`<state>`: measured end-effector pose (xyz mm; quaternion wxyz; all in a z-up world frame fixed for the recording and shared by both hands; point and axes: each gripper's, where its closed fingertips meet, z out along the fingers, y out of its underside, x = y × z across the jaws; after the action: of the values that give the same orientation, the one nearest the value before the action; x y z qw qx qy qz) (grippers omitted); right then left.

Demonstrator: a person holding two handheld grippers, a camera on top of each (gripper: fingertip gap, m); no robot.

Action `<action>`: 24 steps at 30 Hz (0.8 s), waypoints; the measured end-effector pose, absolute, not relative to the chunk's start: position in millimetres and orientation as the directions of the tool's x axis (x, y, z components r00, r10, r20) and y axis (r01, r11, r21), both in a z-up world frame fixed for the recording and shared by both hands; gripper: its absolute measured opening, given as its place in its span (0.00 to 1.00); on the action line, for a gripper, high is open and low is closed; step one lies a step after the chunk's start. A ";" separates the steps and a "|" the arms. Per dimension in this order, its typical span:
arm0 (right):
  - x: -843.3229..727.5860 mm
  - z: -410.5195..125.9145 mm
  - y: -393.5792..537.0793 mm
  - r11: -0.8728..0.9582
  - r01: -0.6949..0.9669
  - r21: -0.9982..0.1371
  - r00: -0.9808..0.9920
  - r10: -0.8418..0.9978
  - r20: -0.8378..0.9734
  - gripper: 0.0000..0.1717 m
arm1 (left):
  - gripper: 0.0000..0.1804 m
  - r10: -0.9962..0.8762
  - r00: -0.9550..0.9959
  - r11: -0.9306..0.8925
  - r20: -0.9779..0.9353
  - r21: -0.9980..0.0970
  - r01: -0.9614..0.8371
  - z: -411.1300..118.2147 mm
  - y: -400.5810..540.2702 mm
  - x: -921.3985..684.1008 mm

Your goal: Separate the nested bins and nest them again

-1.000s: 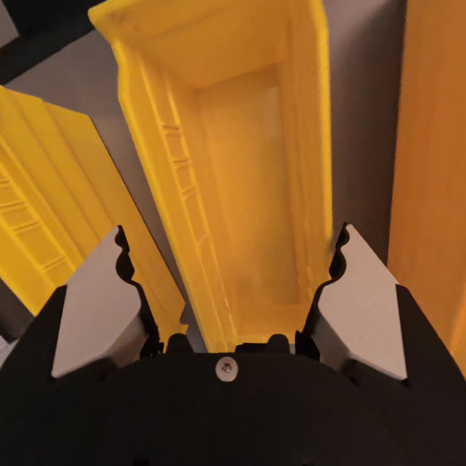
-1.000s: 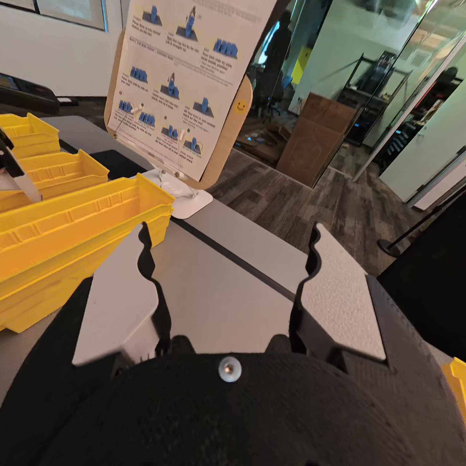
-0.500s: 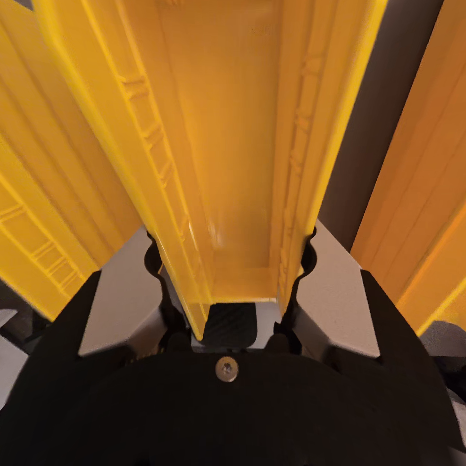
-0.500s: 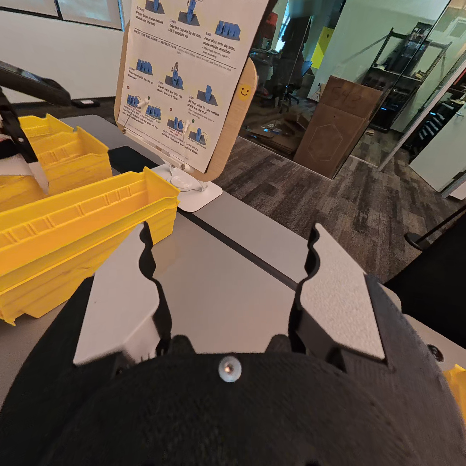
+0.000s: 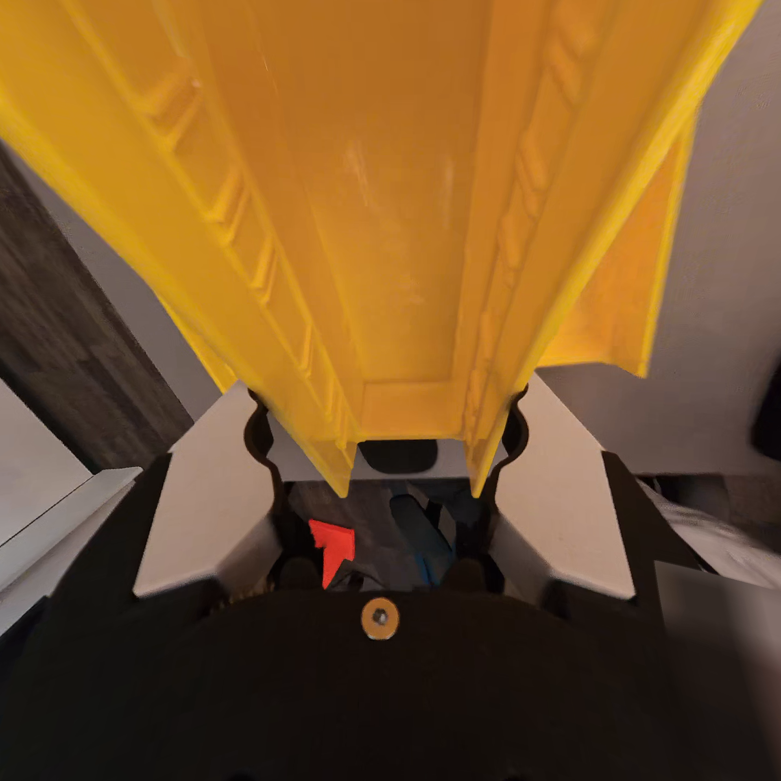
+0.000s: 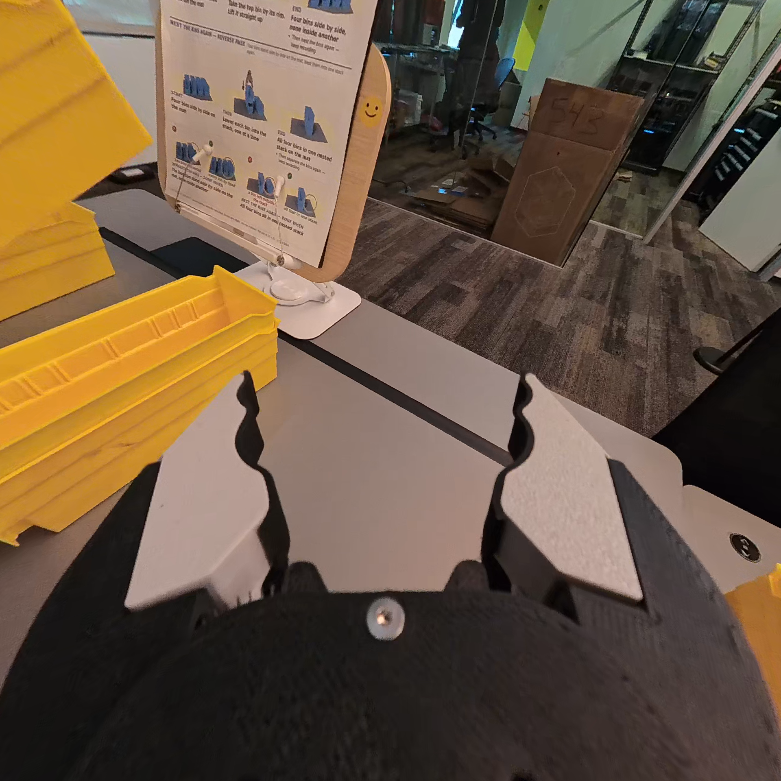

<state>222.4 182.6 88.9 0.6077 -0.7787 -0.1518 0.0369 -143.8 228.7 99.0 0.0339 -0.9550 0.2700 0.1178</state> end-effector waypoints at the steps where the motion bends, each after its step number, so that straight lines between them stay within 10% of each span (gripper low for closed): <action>1: 222.9 87.5 182.9 -0.221 0.193 -0.956 0.951 0.280 0.127 0.70 | 0.63 -0.518 0.829 -0.849 -0.212 0.014 -0.528 105.1 223.0 -131.9; 13: 220.1 77.1 187.1 -0.257 0.216 -0.942 0.946 0.294 0.137 0.70 | 0.64 -0.494 0.863 -0.814 0.109 0.289 -0.503 47.0 188.5 -25.6; 24: 219.5 70.7 189.8 -0.277 0.214 -0.937 0.943 0.307 0.125 0.70 | 0.63 -0.428 0.901 -0.849 0.064 0.313 -0.425 24.9 211.8 -33.2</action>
<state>219.5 189.8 70.7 0.5787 -0.7980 -0.1633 0.0401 -33.2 211.8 24.9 -0.1620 -0.9615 0.2219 0.0040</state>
